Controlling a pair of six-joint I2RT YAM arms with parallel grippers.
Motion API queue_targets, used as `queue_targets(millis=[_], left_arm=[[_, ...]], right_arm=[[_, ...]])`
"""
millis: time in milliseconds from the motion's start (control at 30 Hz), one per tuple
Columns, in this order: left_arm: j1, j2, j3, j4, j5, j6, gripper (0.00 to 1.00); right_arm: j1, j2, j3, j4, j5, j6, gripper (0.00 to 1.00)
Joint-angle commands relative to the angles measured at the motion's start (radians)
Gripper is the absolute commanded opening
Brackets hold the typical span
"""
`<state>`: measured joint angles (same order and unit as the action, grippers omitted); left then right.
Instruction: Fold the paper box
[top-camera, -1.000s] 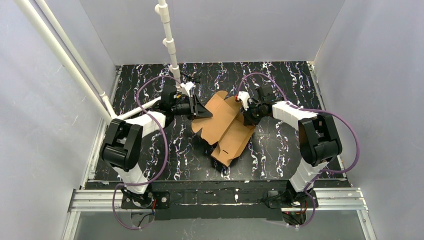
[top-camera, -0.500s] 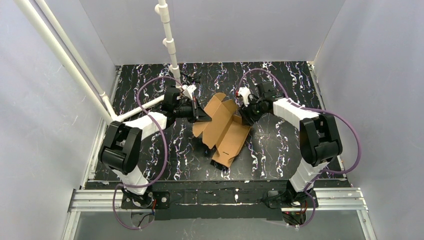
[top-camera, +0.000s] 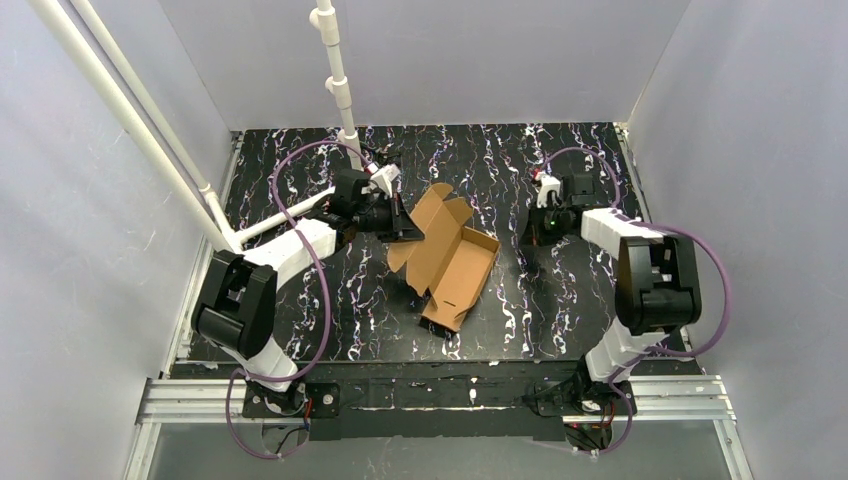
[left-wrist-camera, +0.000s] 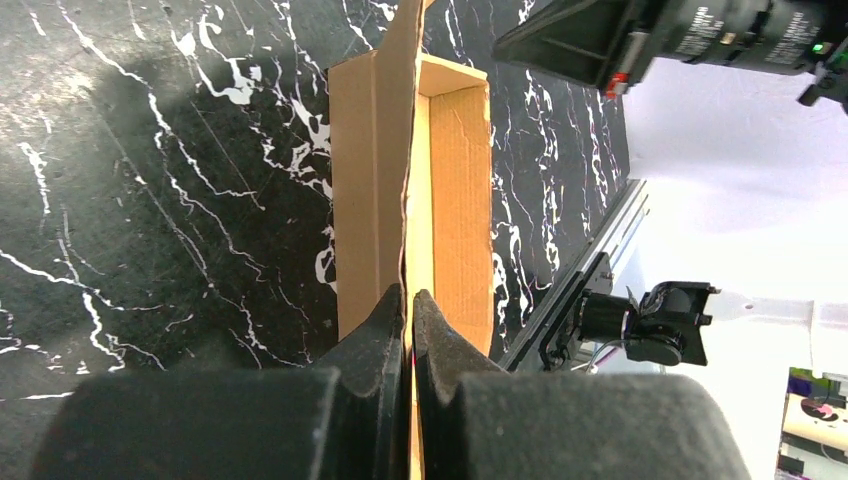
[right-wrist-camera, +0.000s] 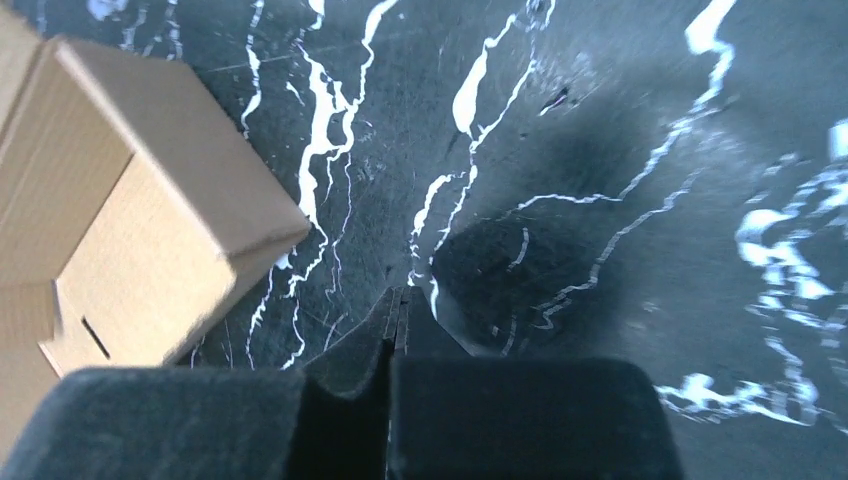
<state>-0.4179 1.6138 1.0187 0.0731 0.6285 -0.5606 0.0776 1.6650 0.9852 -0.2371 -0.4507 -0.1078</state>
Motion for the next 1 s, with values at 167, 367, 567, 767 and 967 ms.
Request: queue_targets(millis=[167,367,567,767,967], left_arm=[[-0.049,-0.066,0.021,-0.028,-0.044,-0.037,0.00],[-0.094,-0.033,0.053,-0.004,-0.004,-0.085,0.00],[-0.127,0.006,0.063,0.024,0.028,-0.118,0.00],[-0.132,-0.012,0.035,0.052,-0.009,-0.168,0.00],[-0.163,-0.003,0.026,0.114,-0.024,-0.258,0.00]], right_arm=[[0.188,0.038,-0.017,0.078,0.202,0.247,0.01],[0.272,0.070,0.012,0.117,0.239,0.361,0.01],[0.306,0.133,0.111,0.070,0.357,0.383,0.01],[0.304,0.131,0.106,0.077,0.442,0.409,0.01],[0.303,0.166,0.166,0.099,0.523,0.476,0.01]])
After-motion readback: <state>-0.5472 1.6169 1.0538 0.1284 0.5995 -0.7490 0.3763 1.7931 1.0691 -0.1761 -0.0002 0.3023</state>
